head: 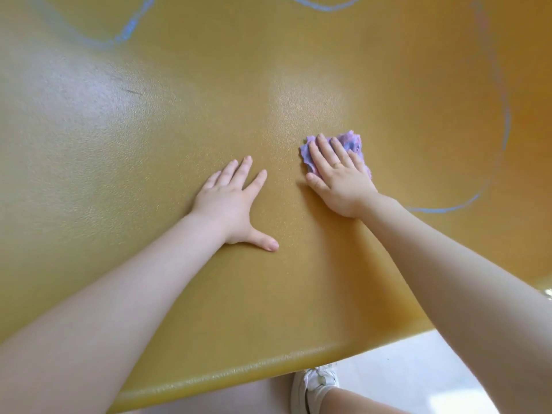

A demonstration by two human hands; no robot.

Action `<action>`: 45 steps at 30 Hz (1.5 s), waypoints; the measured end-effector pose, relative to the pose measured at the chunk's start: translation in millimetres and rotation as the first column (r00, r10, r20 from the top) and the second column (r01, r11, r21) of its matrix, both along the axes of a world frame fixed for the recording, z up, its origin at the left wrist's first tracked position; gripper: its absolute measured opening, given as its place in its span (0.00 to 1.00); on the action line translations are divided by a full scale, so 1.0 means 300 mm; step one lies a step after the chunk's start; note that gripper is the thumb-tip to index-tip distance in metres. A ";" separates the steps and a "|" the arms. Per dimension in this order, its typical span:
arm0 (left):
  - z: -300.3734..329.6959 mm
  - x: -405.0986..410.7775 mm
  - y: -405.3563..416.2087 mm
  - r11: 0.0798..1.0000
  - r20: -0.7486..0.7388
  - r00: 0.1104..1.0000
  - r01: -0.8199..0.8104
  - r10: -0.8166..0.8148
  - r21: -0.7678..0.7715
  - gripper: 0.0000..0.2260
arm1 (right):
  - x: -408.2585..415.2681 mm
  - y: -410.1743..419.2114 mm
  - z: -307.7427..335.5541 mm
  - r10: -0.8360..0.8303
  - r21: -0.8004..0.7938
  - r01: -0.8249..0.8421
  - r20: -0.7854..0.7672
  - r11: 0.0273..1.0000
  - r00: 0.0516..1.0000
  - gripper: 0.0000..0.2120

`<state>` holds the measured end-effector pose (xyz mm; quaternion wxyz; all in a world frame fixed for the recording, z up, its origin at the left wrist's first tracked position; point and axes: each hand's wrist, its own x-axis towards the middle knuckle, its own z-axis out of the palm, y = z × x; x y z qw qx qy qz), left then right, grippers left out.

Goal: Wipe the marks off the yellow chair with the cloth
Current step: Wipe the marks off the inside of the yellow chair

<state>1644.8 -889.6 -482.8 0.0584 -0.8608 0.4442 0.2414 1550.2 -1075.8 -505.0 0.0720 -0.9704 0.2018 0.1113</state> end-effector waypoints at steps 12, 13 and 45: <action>0.039 -0.107 -0.007 0.992 -0.156 0.980 0.124 -0.124 -0.009 0.51 | -0.531 0.332 0.187 0.108 0.175 -0.070 -0.217 0.982 0.970 0.46; 0.032 -0.118 -0.002 0.993 -0.159 0.980 0.119 -0.118 -0.005 0.53 | -0.525 0.328 0.185 0.113 0.158 -0.079 -0.217 0.984 0.970 0.47; 0.037 -0.167 -0.040 1.000 -0.172 0.985 0.012 -0.011 0.003 0.47 | -0.424 0.122 0.106 -0.049 -0.153 0.036 -0.081 0.988 0.996 0.30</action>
